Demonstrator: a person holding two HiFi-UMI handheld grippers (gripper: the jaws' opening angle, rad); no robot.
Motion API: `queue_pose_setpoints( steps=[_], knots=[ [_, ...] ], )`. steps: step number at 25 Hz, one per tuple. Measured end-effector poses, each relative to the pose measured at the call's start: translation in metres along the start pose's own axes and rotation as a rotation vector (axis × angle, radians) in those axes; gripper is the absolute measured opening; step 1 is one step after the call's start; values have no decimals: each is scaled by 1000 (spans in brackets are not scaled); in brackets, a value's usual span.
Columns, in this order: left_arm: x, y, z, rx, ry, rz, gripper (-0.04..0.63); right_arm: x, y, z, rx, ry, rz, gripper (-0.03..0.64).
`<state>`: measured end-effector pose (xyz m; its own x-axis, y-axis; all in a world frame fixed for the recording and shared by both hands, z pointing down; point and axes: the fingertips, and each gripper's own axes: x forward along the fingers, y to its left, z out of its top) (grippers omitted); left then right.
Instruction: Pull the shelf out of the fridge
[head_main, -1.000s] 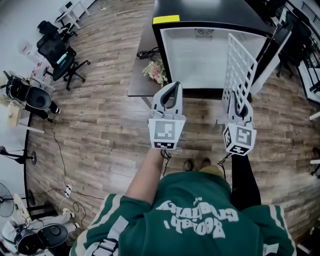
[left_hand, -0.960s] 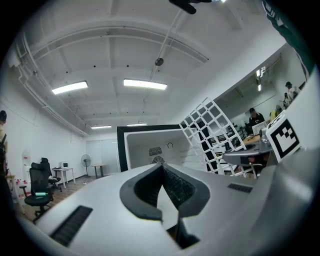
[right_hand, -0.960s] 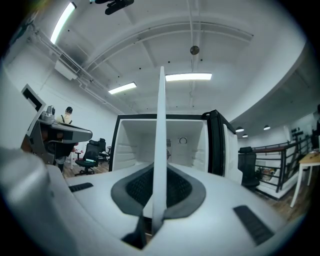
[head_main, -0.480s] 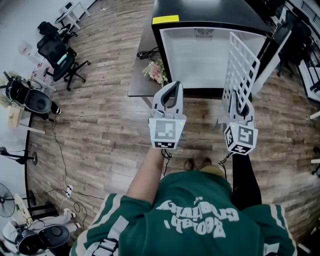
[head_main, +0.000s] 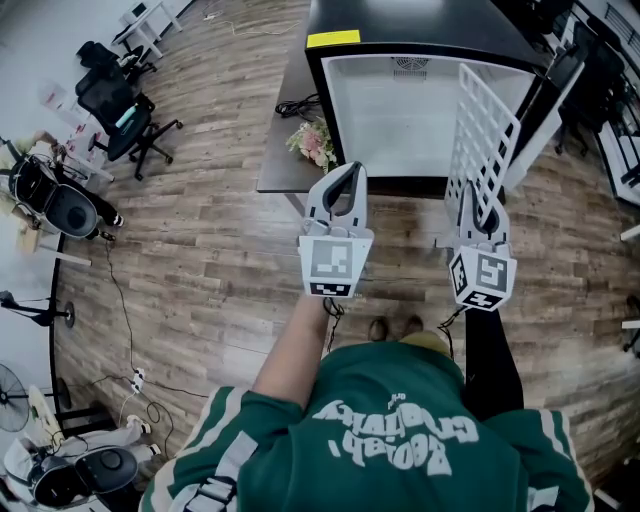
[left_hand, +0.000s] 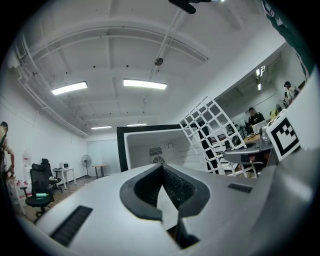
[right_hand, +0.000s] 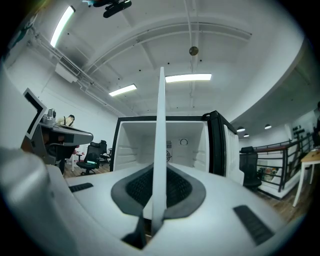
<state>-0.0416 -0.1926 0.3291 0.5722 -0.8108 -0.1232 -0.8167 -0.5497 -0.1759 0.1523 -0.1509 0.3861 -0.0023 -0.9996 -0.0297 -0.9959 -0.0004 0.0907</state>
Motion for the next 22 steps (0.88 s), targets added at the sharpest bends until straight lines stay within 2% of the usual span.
queue_pose_setpoints(
  steps=[22],
  knots=[
    [-1, -2, 1, 6, -3, 0, 15, 0, 8, 8, -6, -19, 30, 35]
  ],
)
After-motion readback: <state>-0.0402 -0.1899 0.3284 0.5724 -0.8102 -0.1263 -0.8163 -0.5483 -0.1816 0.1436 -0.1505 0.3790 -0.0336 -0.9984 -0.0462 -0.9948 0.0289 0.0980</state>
